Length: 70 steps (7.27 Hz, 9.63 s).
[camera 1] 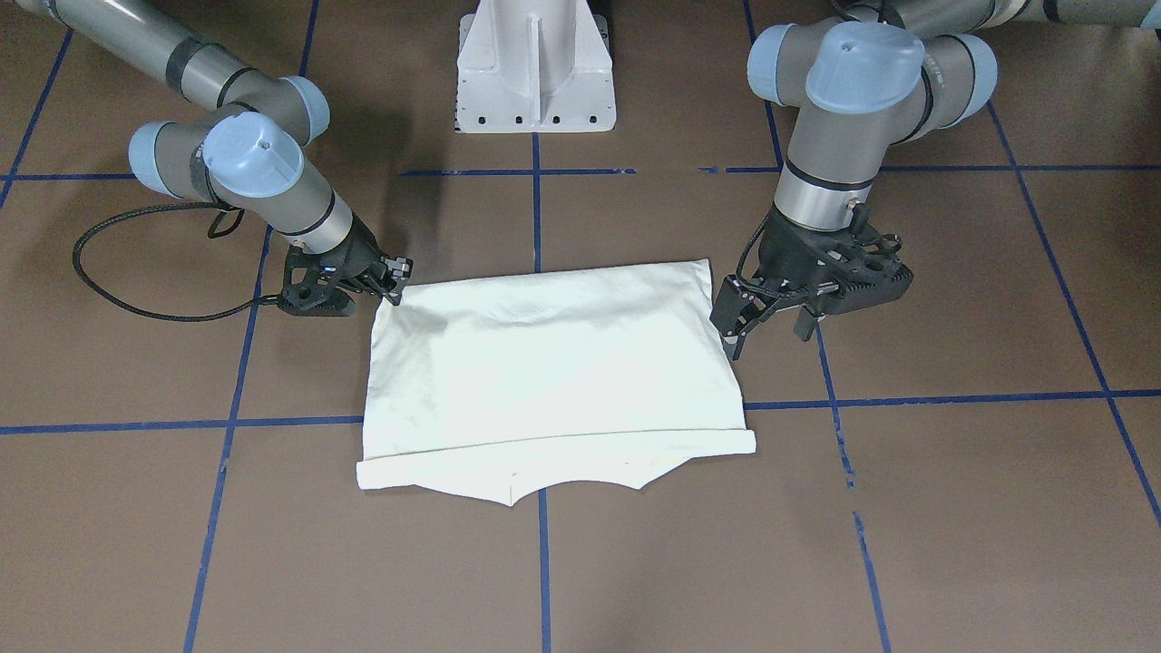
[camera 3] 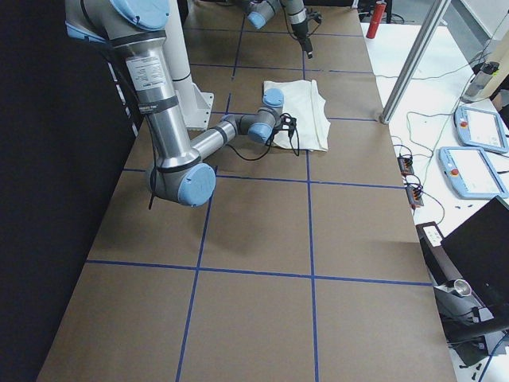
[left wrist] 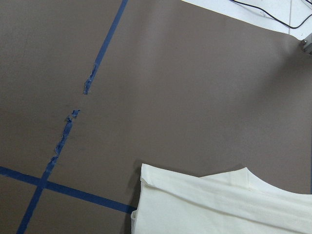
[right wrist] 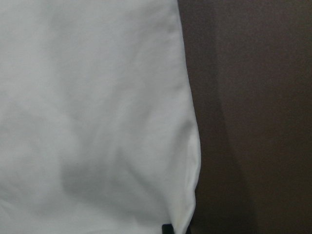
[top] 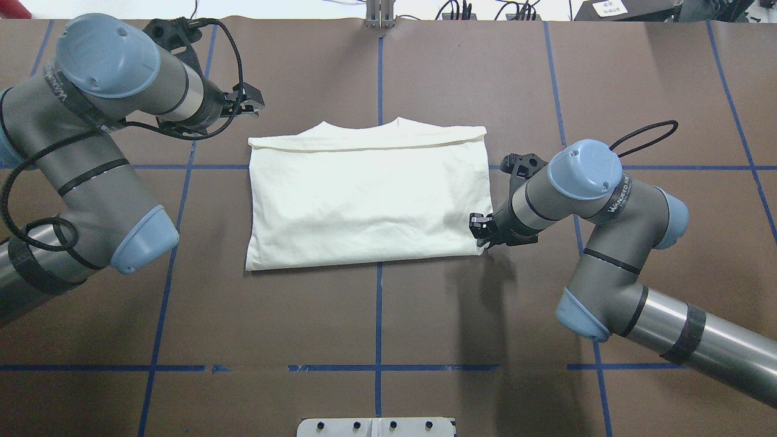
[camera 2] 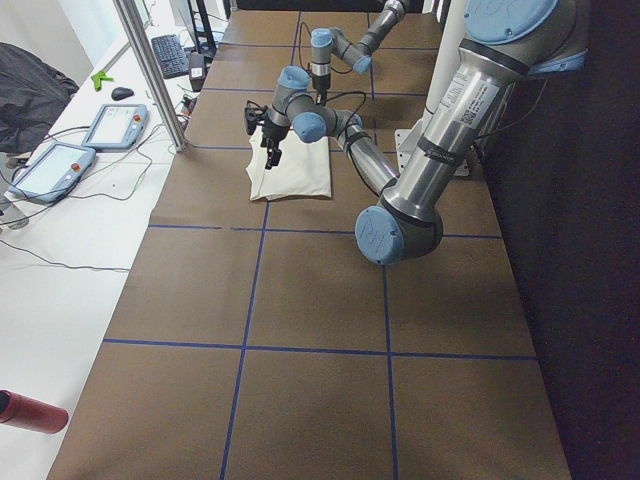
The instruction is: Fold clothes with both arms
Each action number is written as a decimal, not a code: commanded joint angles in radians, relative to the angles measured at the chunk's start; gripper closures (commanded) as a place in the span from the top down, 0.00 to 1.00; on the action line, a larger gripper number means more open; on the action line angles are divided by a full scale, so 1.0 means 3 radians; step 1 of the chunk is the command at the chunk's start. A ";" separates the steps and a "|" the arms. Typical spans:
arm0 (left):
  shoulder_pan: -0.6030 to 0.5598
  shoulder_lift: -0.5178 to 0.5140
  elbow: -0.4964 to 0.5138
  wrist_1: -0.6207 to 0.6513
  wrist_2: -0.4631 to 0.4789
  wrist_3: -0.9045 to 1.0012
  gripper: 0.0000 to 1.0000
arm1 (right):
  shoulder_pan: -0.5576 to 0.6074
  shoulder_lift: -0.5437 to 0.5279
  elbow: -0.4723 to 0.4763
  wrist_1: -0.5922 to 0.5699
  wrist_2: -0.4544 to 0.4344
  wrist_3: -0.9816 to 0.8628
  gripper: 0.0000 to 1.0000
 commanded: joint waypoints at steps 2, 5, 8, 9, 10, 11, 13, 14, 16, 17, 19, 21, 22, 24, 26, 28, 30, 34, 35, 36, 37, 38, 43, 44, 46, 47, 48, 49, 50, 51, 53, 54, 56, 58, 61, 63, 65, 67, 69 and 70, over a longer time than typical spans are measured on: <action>0.0000 0.0000 -0.0021 0.0000 0.0010 -0.0010 1.00 | -0.0132 -0.0600 0.0653 -0.0001 -0.0003 0.0000 0.00; 0.0076 -0.0005 -0.0067 0.0000 0.0010 -0.0036 1.00 | -0.0677 -0.1542 0.1473 0.0035 -0.0008 0.0304 0.00; 0.0138 0.0000 -0.0153 0.0000 0.0005 -0.0036 1.00 | -0.1237 -0.1636 0.1725 0.0040 -0.0044 0.0767 0.99; 0.0209 0.0005 -0.0194 0.0010 -0.0015 -0.0051 1.00 | -0.1207 -0.1636 0.1812 0.0040 -0.0059 0.0767 1.00; 0.0387 0.0030 -0.0220 0.0031 -0.0066 -0.0213 1.00 | -0.0893 -0.1606 0.1873 0.0040 -0.0065 0.0767 1.00; 0.0622 0.0041 -0.0215 0.0005 -0.0234 -0.0605 1.00 | -0.0550 -0.1459 0.1874 0.0040 -0.0070 0.0762 1.00; 0.1179 0.0051 -0.0215 0.0000 -0.0210 -0.1448 0.97 | 0.0090 -0.1197 0.1843 0.0040 -0.0070 0.0737 1.00; 0.1333 0.0051 -0.0190 0.0010 -0.0195 -0.1726 0.92 | 0.0239 -0.1125 0.1823 0.0040 -0.0060 0.0726 1.00; 0.1340 0.0026 -0.0027 0.0010 0.0023 -0.1820 0.85 | 0.0271 -0.0977 0.1711 0.0035 -0.0075 0.0726 1.00; 0.1345 0.0010 0.0131 0.0000 0.0056 -0.1815 0.82 | 0.0276 -0.0971 0.1695 0.0040 -0.0075 0.0721 1.00; 0.1345 0.0005 0.0133 0.0005 0.0056 -0.1825 0.77 | 0.0276 -0.0971 0.1695 0.0040 -0.0070 0.0721 1.00; 0.1345 0.0010 0.0082 0.0015 0.0051 -0.1820 0.74 | 0.0281 -0.0976 0.1695 0.0040 -0.0070 0.0721 1.00; 0.1350 0.0010 0.0087 0.0015 0.0051 -0.1825 0.74 | 0.0281 -0.0981 0.1690 0.0040 -0.0070 0.0726 1.00; 0.1488 0.0020 0.0137 0.0010 0.0051 -0.1831 0.74 | 0.0281 -0.0982 0.1675 0.0040 -0.0070 0.0721 1.00; 0.1488 0.0005 0.0102 0.0010 0.0036 -0.1836 0.49 | 0.0281 -0.0982 0.1674 0.0040 -0.0070 0.0721 1.00; 0.1488 0.0005 0.0082 0.0015 0.0031 -0.1836 0.00 | 0.0281 -0.0982 0.1674 0.0040 -0.0070 0.0721 1.00; 0.1483 0.0005 0.0076 0.0005 0.0031 -0.1810 0.00 | 0.0281 -0.0971 0.1649 0.0045 -0.0065 0.0721 1.00; 0.0775 -0.0041 0.0254 0.0000 0.0031 -0.1444 0.00 | 0.0286 -0.0982 0.1634 0.0045 -0.0060 0.0721 1.00; 0.0595 -0.0198 0.0539 -0.0015 0.0046 -0.1300 0.00 | 0.0281 -0.0987 0.1634 0.0045 -0.0065 0.0721 1.00; 0.0416 -0.0493 0.0992 -0.0172 0.0051 -0.1147 0.00 | 0.0286 -0.0997 0.1629 0.0045 -0.0065 0.0721 1.00; 0.0247 -0.0769 0.1503 -0.0498 0.0051 -0.1009 0.00 | 0.0286 -0.0997 0.1623 0.0040 -0.0070 0.0721 1.00; 0.0109 -0.1051 0.2024 -0.0820 0.0051 -0.0820 0.00 | 0.0286 -0.0992 0.1598 0.0045 -0.0070 0.0721 1.00; 0.0041 -0.1253 0.2439 -0.1350 0.0357 -0.0180 1.00 | 0.0276 -0.0910 0.1440 0.0025 -0.0105 0.0711 1.00; -0.0060 -0.1248 0.2403 -0.1284 0.0287 -0.0128 1.00 | 0.0241 -0.0819 0.1323 0.0005 -0.0161 0.0711 1.00; -0.0133 -0.0806 0.1693 -0.0907 -0.0127 0.0137 1.00 | -0.0060 -0.0605 0.1205 -0.0208 -0.0513 0.0650 1.00; -0.0128 -0.0520 0.1156 -0.0697 -0.0138 0.0219 1.00 | -0.0228 -0.0355 0.1189 -0.0686 -0.0682 0.0447 1.00; -0.0123 -0.0410 0.0771 -0.0361 -0.0163 0.0286 1.00 | -0.0458 -0.0044 0.1118 -0.1131 -0.0906 0.0308 1.00; -0.0112 -0.0288 0.0417 -0.0125 -0.0305 0.0312 1.00 | -0.0607 0.0288 0.0894 -0.1308 -0.0984 0.0307 1.00; -0.0107 -0.0089 0.0110 -0.0082 -0.0413 0.0312 1.00 | -0.0705 0.0449 0.0720 -0.1320 -0.0980 0.0307 1.00; -0.0087 0.0060 -0.0070 -0.0082 -0.0424 0.0312 1.00 | -0.0766 0.0592 0.0546 -0.1320 -0.0970 0.0307 1.00; 0.0015 0.0076 -0.0097 -0.0082 -0.0424 0.0276 1.00 | -0.0909 0.0624 0.0386 -0.1350 -0.0944 0.0302 1.00; 0.0036 0.0077 -0.0102 -0.0082 -0.0424 0.0271 1.00 | -0.0945 0.0629 0.0381 -0.1422 -0.0939 0.0302 1.00; 0.0051 0.0077 -0.0108 -0.0082 -0.0424 0.0266 1.00 | -0.0992 0.0619 0.0376 -0.1555 -0.0944 0.0302 1.00; 0.0067 0.0077 -0.0108 -0.0087 -0.0424 0.0266 1.00 | -0.0997 0.0624 0.0335 -0.1682 -0.0939 0.0256 1.00; 0.0077 0.0077 -0.0103 -0.0087 -0.0430 0.0251 1.00 | -0.0951 0.0706 0.0391 -0.1963 -0.0944 0.0169 1.00; 0.0097 0.0077 -0.0097 -0.0097 -0.0445 0.0235 1.00 | -0.0890 0.0696 0.0396 -0.2117 -0.0954 0.0082 1.00; 0.0184 0.0071 -0.0097 -0.0118 -0.0440 0.0123 1.00 | -0.0752 0.0660 0.0427 -0.2285 -0.0939 -0.0076 1.00; 0.0225 0.0046 -0.0097 -0.0118 -0.0440 0.0061 1.00 | -0.0634 0.0559 0.0463 -0.2363 -0.0944 -0.0225 1.00; 0.0225 0.0051 -0.0097 -0.0118 -0.0440 0.0071 1.00 | -0.0512 0.0603 0.0549 -0.2363 -0.0939 -0.0322 1.00; 0.0235 0.0051 -0.0102 -0.0123 -0.0440 0.0066 1.00 | -0.0511 0.0659 0.0555 -0.2338 -0.0934 -0.0322 1.00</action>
